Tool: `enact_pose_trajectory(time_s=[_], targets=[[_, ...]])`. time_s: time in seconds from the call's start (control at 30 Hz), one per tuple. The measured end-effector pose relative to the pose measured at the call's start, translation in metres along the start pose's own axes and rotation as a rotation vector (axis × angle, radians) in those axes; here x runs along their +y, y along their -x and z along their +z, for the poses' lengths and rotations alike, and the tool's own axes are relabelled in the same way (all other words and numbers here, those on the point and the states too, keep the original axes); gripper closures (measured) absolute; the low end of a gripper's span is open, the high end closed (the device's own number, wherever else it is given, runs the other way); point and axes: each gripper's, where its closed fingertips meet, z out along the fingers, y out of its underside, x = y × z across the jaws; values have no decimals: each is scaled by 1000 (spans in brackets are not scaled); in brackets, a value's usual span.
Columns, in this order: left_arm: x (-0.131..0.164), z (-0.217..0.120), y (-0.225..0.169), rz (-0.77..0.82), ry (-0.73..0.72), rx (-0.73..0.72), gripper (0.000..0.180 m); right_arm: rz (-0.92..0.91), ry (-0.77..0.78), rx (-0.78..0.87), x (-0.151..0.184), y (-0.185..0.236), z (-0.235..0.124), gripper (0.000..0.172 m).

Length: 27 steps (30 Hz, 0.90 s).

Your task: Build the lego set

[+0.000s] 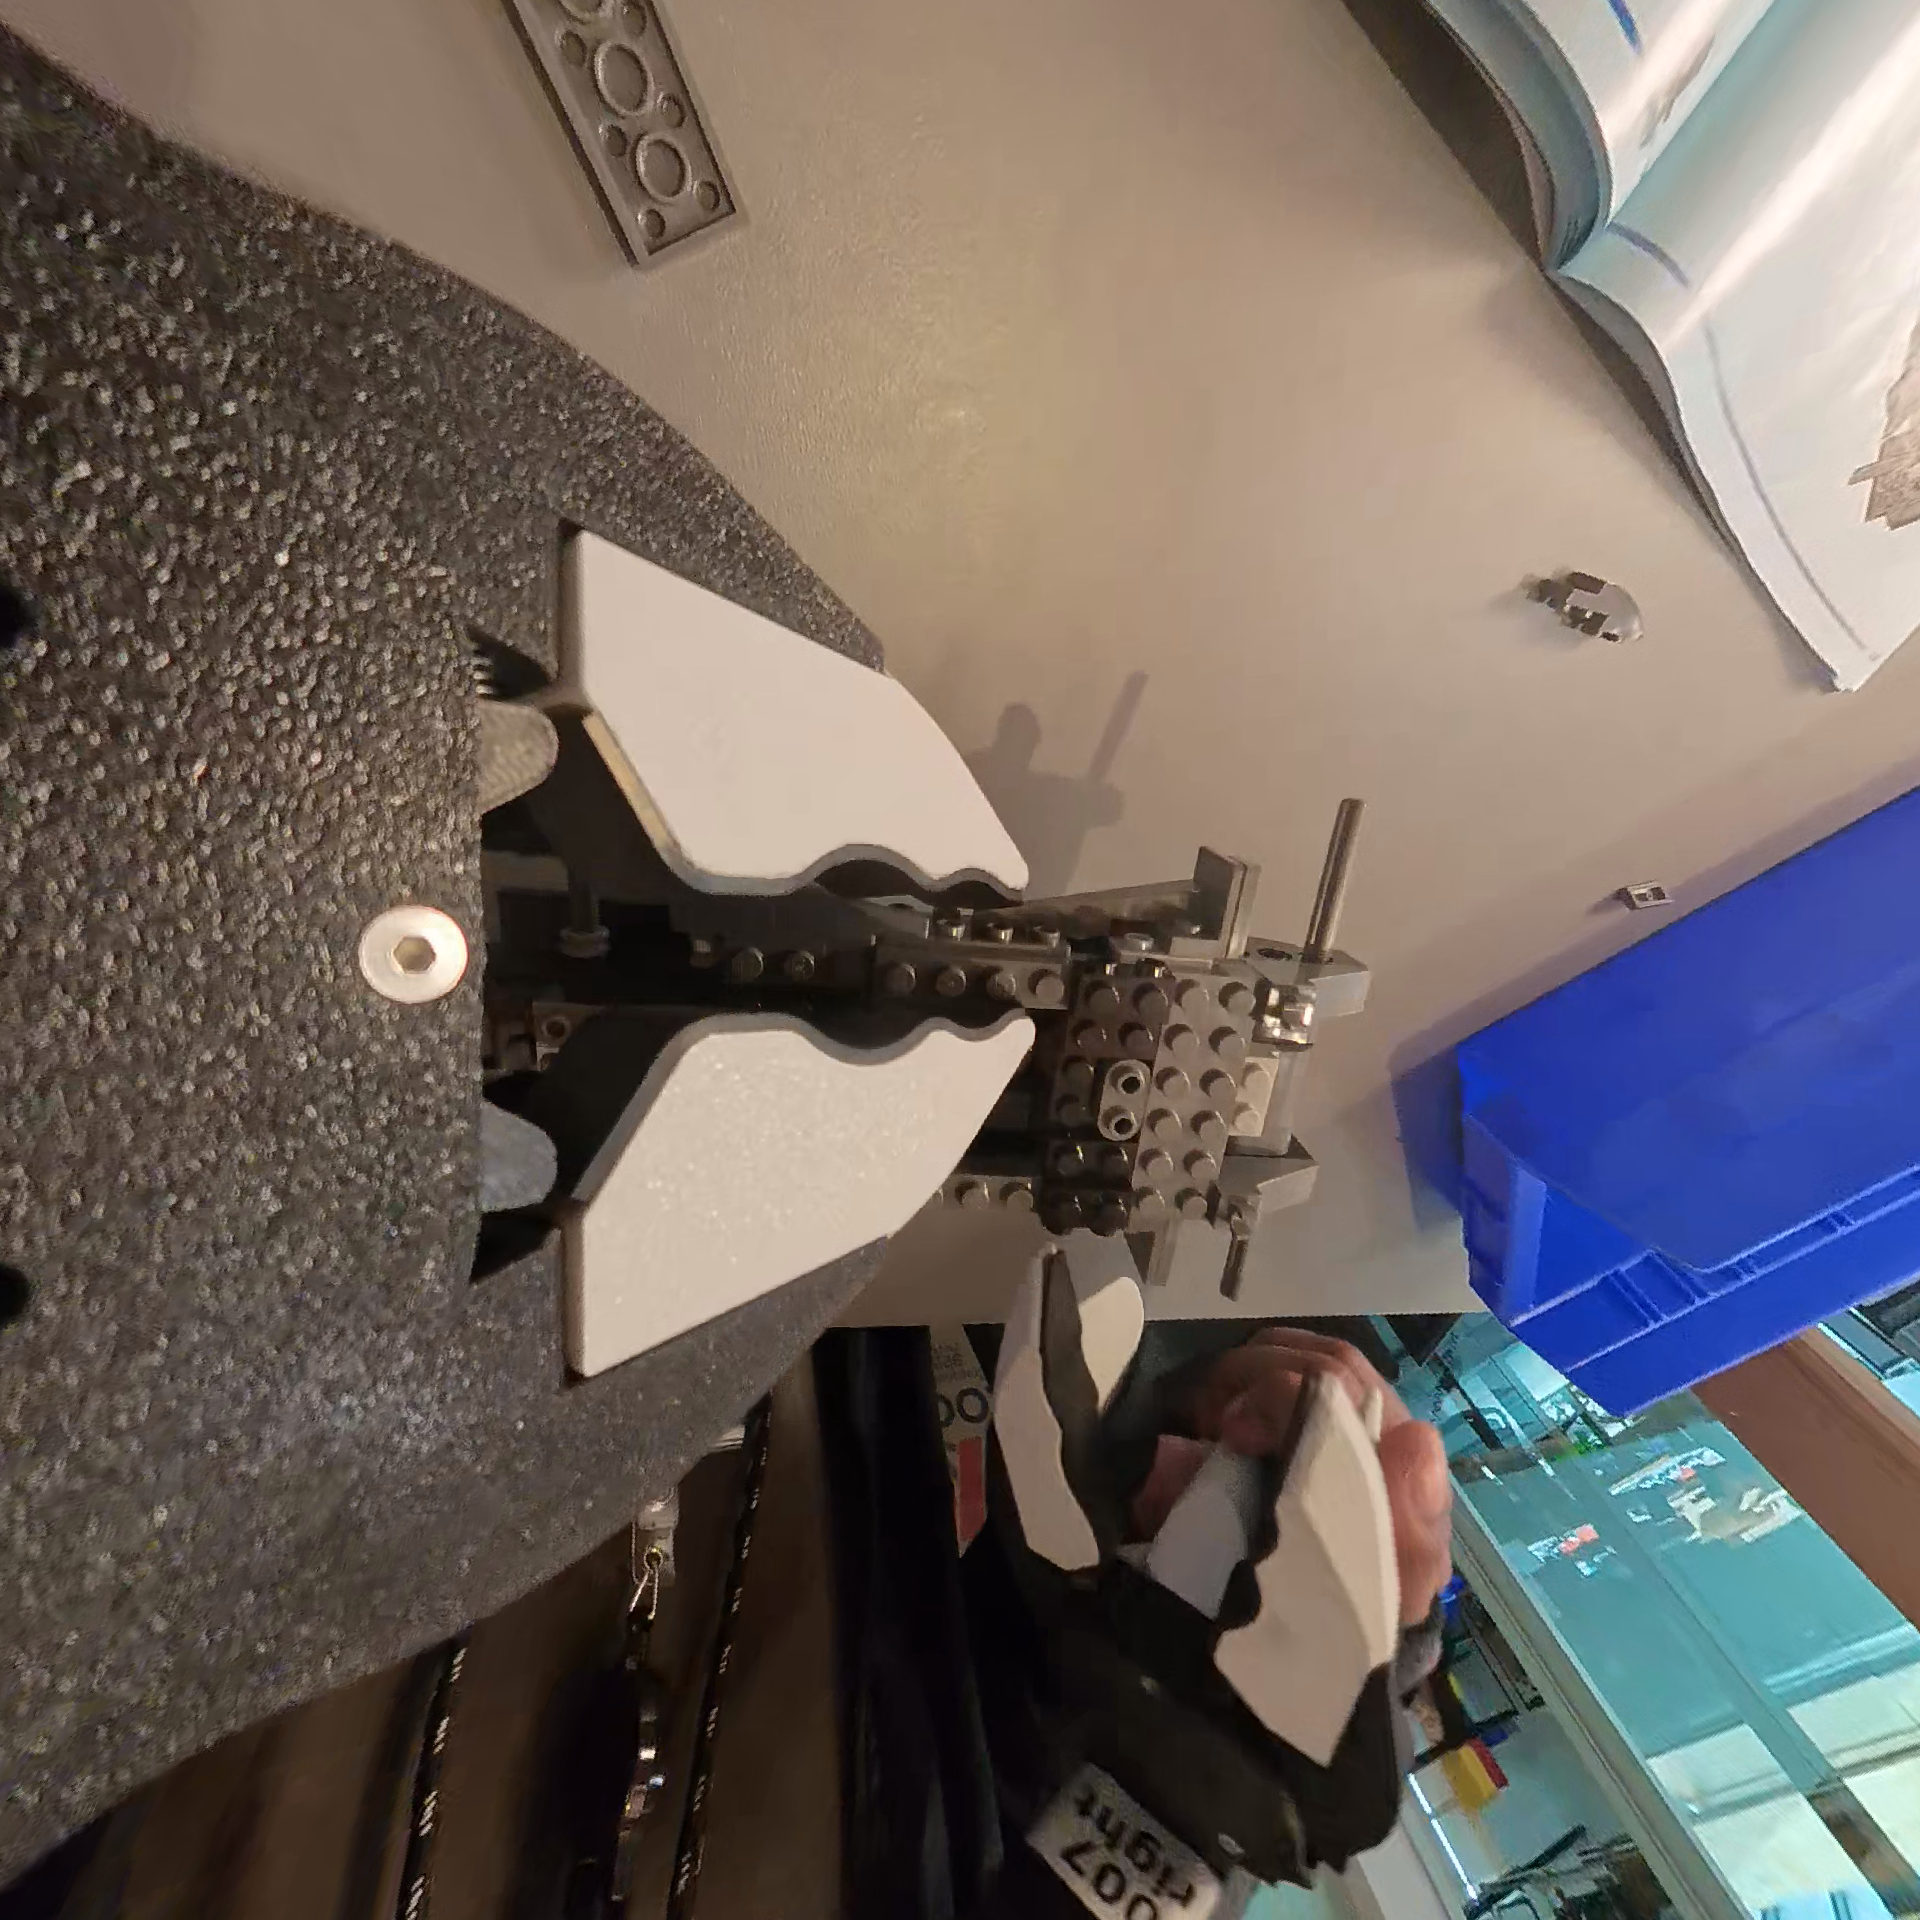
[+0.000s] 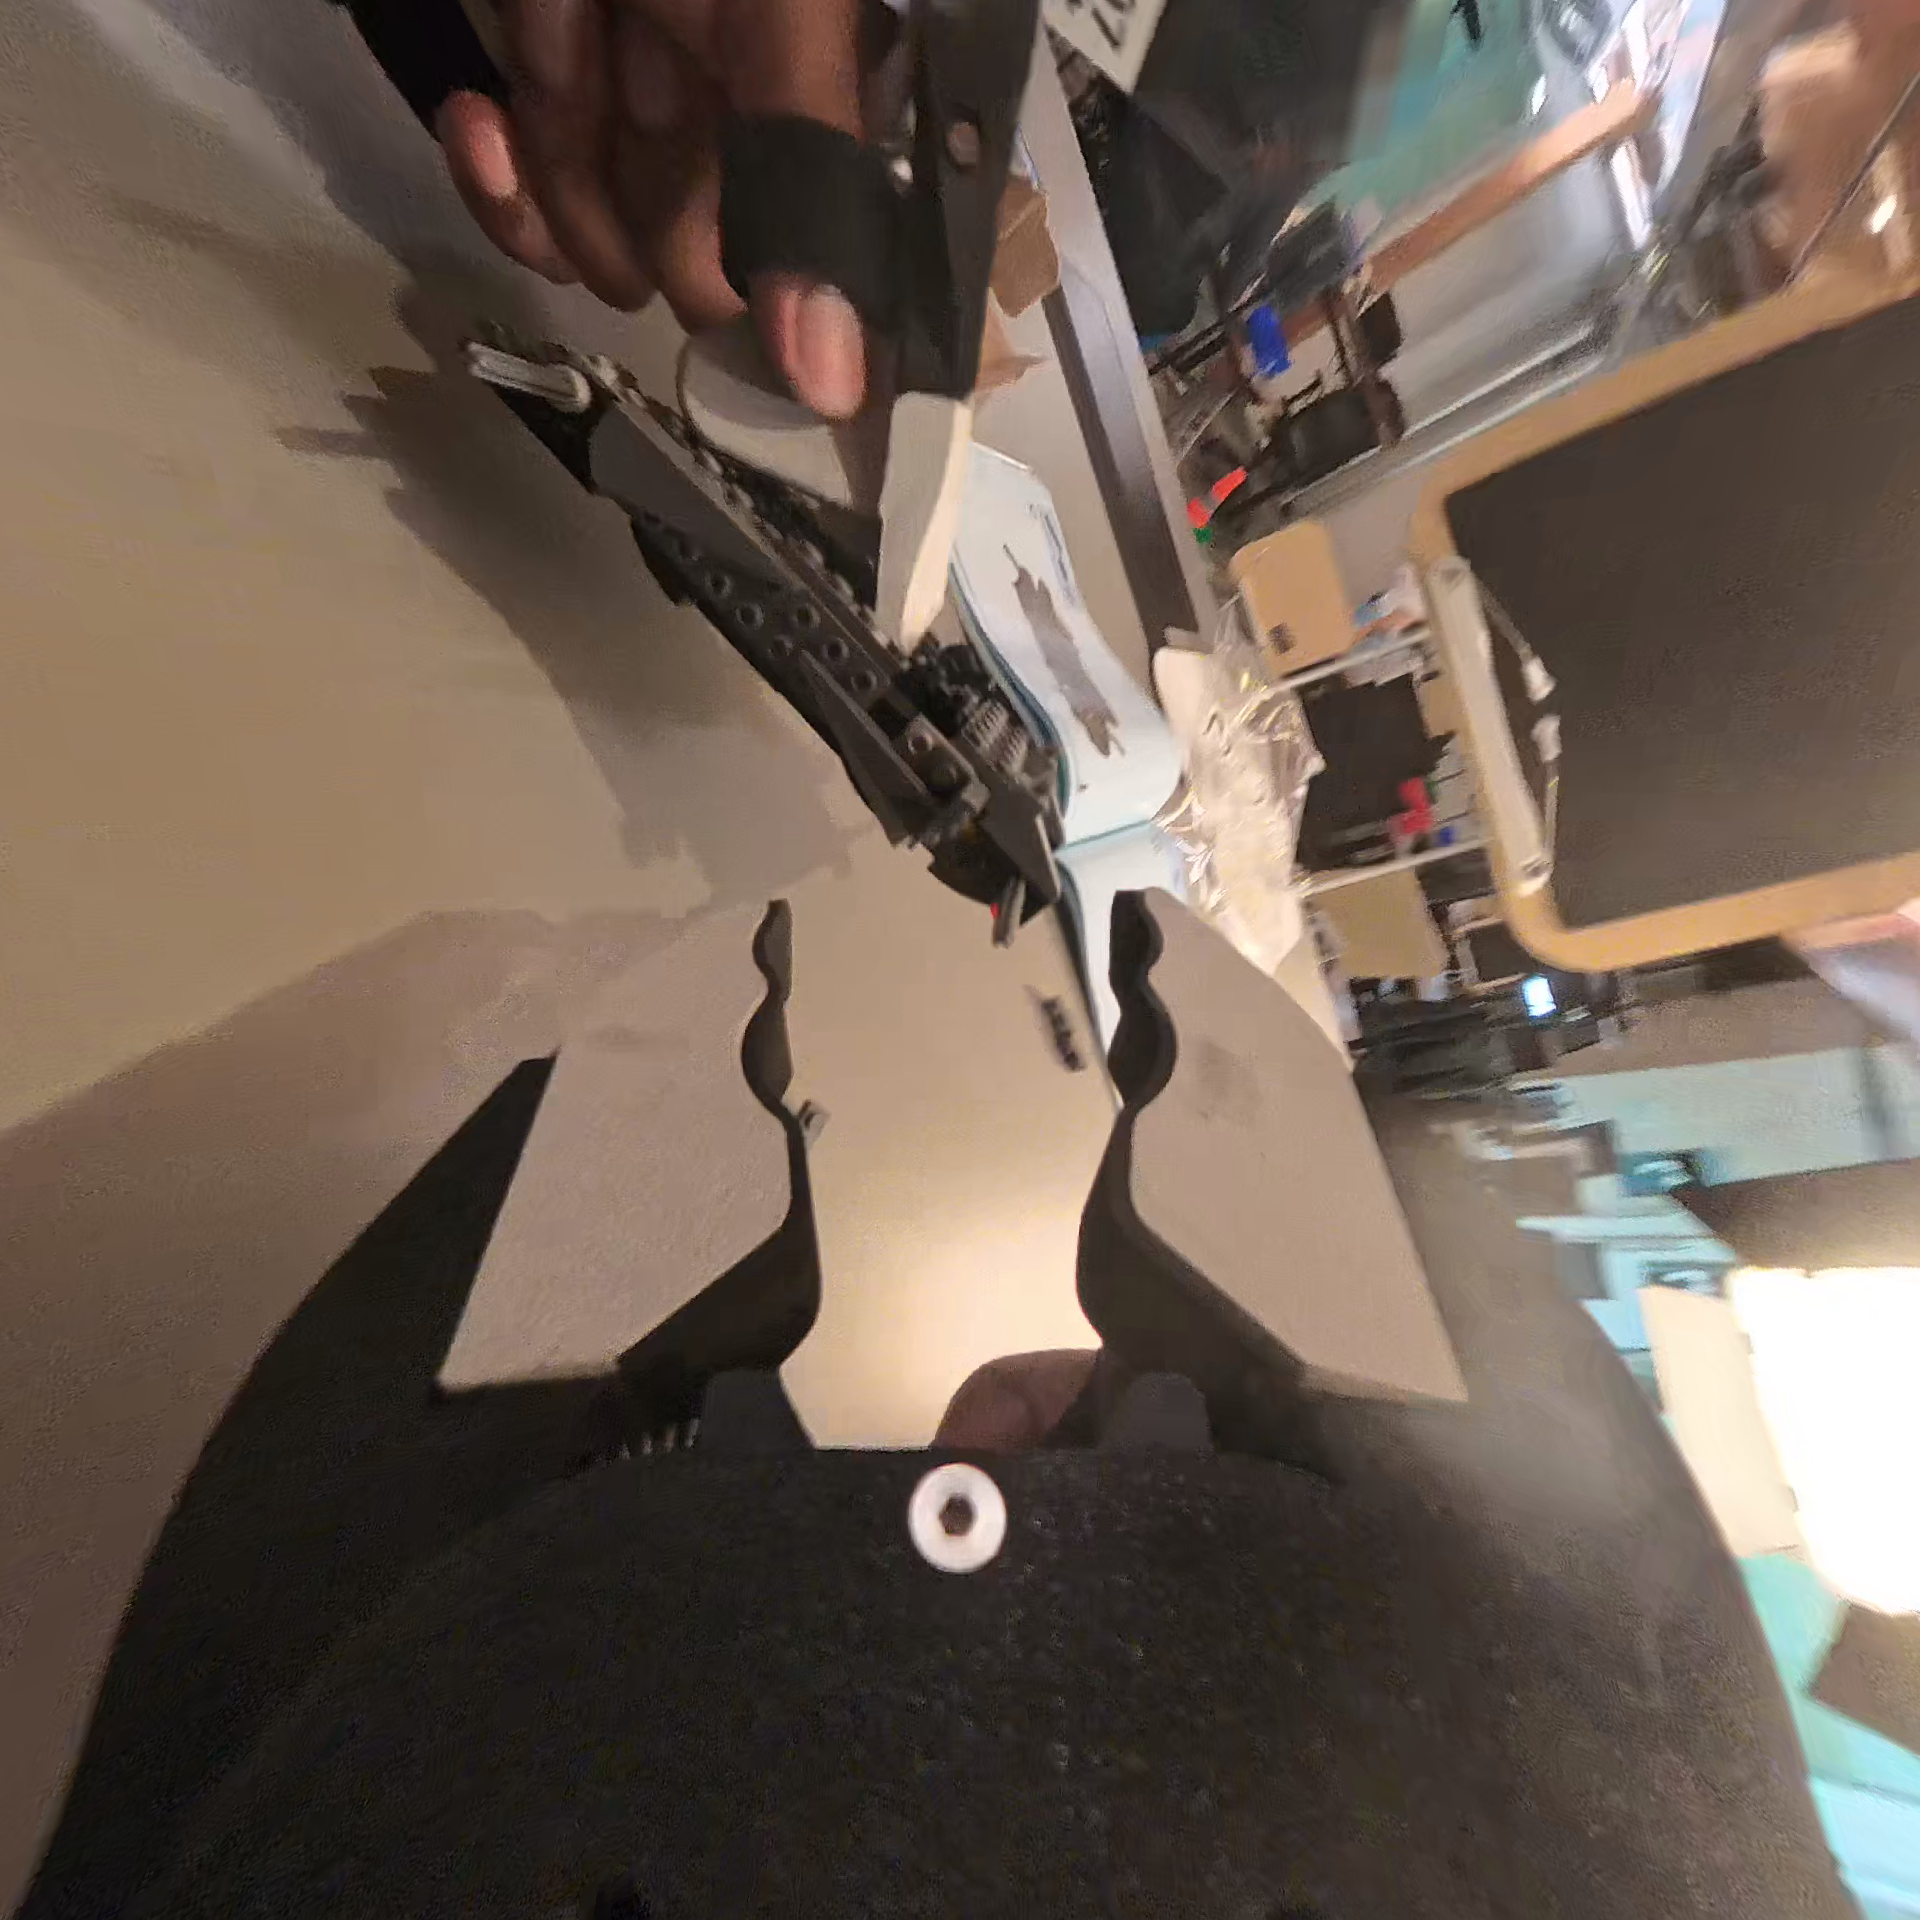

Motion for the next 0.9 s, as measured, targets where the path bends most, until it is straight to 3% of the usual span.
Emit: enact_pose_trajectory(time_s=[0.17,0.37,0.47,0.73,0.9], targets=[[1,2,-5,-19,-18,14,163,-272,30,124,-4,3,16,112],[-2,0,-7,-43,-71,-20,163,-305,25,207,-6,2,20,118],[-6,-1,-6,-5,-112,-80,163,-58,49,136,0,9,21,116],[-8,1,2,-24,-215,-211,163,922,-17,-63,3,1,3,117],[-10,5,3,-50,-273,-287,163,1327,-71,-123,5,5,1,110]])
